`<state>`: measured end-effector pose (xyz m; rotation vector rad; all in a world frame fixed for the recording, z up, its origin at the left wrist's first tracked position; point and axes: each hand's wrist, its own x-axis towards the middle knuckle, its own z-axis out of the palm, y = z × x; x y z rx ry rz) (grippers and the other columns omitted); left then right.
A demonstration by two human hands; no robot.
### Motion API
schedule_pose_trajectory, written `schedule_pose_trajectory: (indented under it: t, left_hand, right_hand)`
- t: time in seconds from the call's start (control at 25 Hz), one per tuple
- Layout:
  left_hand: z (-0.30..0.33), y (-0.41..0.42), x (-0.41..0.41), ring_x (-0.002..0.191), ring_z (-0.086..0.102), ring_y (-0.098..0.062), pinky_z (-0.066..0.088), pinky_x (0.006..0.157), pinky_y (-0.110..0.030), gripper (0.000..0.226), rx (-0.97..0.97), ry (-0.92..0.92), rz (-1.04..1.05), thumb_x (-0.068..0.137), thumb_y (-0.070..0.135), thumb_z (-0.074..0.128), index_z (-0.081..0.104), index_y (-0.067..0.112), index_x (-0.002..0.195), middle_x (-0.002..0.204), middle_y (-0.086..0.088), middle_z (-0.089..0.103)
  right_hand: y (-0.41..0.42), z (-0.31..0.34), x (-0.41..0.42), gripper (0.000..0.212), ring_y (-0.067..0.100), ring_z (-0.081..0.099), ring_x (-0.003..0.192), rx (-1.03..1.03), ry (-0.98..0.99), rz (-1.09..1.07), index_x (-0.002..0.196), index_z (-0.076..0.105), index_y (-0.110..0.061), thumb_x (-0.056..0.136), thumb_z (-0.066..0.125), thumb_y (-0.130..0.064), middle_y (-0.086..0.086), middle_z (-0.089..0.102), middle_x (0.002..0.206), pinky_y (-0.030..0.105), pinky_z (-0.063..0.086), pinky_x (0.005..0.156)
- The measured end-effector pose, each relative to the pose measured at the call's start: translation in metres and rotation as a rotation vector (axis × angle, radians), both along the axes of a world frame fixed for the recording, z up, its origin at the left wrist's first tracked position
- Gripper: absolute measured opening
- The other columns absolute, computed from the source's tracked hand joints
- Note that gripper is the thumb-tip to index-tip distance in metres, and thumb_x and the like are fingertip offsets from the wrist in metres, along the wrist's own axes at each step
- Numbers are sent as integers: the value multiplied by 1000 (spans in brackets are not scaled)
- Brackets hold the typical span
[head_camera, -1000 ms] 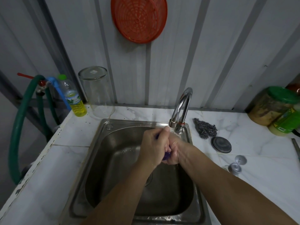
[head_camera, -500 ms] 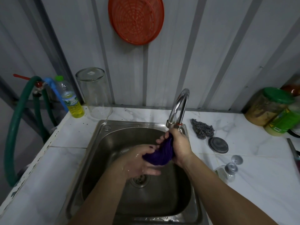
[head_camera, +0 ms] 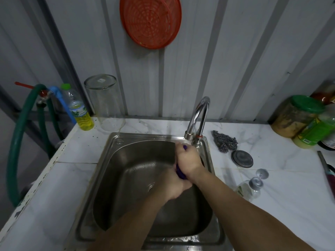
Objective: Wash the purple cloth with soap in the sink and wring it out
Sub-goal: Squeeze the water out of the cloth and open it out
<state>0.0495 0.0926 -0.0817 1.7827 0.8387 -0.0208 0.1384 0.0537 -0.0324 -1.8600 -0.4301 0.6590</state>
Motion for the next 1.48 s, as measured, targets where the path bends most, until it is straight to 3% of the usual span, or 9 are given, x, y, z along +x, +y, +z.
schedule_pose_trajectory:
  t: [0.2,0.32,0.44,0.6,0.76,0.92,1.2,1.36,1.48]
  left_hand:
    - [-12,-5,1,86,74,-24,61,75,-35,60,306,56,15,58,53,60,72,21,107,89,-4,78]
    - [-1,17,-10,70,74,-25,61,65,-38,56,30,14,-134,53,57,73,72,21,95,80,-7,78]
    - [14,37,-29,65,69,-22,54,55,-29,42,-253,-58,-185,66,41,85,69,19,99,77,-7,74]
    - [17,36,-48,80,74,-29,60,67,-35,43,-716,-256,170,80,26,78,64,15,118,92,-10,81]
    - [22,29,-49,92,75,-35,59,78,-42,31,-1002,-420,559,90,18,64,64,5,118,93,-18,81]
    - [36,10,-46,82,73,-31,62,67,-38,30,-968,-351,624,99,28,56,63,5,117,90,-17,80]
    - [63,-11,-57,100,68,-30,52,76,-35,54,-689,-46,319,93,71,40,66,25,107,106,-14,75]
    - [96,-19,-60,73,64,-16,47,60,-23,22,-297,-211,81,86,11,56,70,8,103,80,-8,72]
    - [126,-18,-73,81,62,-20,48,71,-29,45,-375,-480,-100,58,2,55,71,10,100,89,-12,68]
  right_hand:
    - [6,-10,-2,47,22,65,66,-88,-14,-99,67,61,-17,105,44,-41,3,64,62,40,56,76]
    - [-5,-13,-1,49,26,67,72,37,36,-38,75,67,-15,106,43,-45,5,69,69,46,58,82]
    - [-25,-12,6,51,11,65,78,-23,-216,34,92,72,-16,106,37,-50,-4,69,80,27,52,74]
    - [-50,-4,10,51,8,60,65,-121,-360,-82,75,60,-21,106,36,-52,-8,63,68,23,40,55]
    - [-65,2,-5,46,24,74,75,299,49,-162,79,67,-13,105,47,-46,9,75,75,34,64,69]
    - [-70,30,-17,47,31,72,80,444,237,-159,72,71,-16,98,53,-52,16,73,79,47,61,79]
    - [-65,122,-32,46,17,64,58,400,142,-6,75,60,-14,99,56,-52,3,66,65,29,54,57]
    - [-63,177,-35,45,23,72,63,431,279,180,98,55,-3,102,53,-48,17,81,85,31,60,56]
    - [-60,207,-28,42,24,73,60,405,282,239,97,54,-3,100,59,-45,18,80,84,32,62,55]
